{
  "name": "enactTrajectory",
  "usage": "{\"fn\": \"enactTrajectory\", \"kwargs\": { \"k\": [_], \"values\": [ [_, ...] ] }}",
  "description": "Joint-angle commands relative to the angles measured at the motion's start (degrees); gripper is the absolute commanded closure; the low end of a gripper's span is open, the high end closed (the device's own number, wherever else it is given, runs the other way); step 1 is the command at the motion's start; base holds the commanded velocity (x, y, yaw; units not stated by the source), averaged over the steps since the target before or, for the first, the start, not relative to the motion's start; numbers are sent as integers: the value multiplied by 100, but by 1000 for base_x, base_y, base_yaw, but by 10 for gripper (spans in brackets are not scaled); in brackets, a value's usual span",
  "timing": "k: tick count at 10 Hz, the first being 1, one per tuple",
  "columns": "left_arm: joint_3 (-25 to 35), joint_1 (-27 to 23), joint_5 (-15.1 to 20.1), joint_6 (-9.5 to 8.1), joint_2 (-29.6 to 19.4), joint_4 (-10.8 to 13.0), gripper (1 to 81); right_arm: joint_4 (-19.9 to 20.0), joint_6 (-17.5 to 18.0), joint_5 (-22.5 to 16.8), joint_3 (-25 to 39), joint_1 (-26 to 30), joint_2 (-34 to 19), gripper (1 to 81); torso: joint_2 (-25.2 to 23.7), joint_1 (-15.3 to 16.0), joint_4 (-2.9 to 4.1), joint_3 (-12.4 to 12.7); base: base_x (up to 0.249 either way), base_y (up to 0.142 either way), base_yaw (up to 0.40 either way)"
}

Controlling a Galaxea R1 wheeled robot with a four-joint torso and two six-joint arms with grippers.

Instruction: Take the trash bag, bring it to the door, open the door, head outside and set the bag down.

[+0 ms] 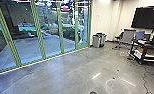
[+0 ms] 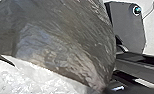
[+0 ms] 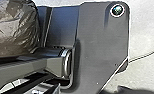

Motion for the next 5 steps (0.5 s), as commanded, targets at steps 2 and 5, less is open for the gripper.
{"fn": "enactTrajectory", "kwargs": {
  "k": [2, 5],
  "values": [
    [4, -281, 407, 53, 21, 17, 811, -28, -10, -327, -10, 276, -3, 10, -2, 0, 0, 0, 0, 0, 0],
    [-23, -281, 407, 44, 39, 26, 811, -28, -19, -327, -10, 285, 6, 10, -2, 0, 0, 0, 0, 0, 0]
  ]
}}
